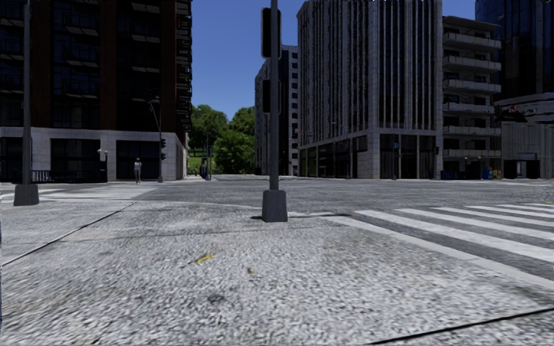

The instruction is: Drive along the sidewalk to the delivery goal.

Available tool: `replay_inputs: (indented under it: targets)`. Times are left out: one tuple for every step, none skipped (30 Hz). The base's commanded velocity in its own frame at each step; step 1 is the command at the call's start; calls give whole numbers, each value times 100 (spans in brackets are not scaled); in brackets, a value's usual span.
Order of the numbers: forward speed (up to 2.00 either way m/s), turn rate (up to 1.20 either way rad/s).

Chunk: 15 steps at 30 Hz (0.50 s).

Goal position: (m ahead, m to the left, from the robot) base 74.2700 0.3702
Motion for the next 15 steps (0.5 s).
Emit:
replay_inputs:
  targets:
    - [200,-59]
    - [200,-60]
    - [200,-60]
    - [200,-60]
    - [200,-61]
    - [200,-61]
    - [200,-61]
    - [200,-61]
    - [200,-61]
    - [200,-61]
    - [200,-61]
    - [200,-61]
    - [200,-61]
    - [200,-61]
    - [200,-61]
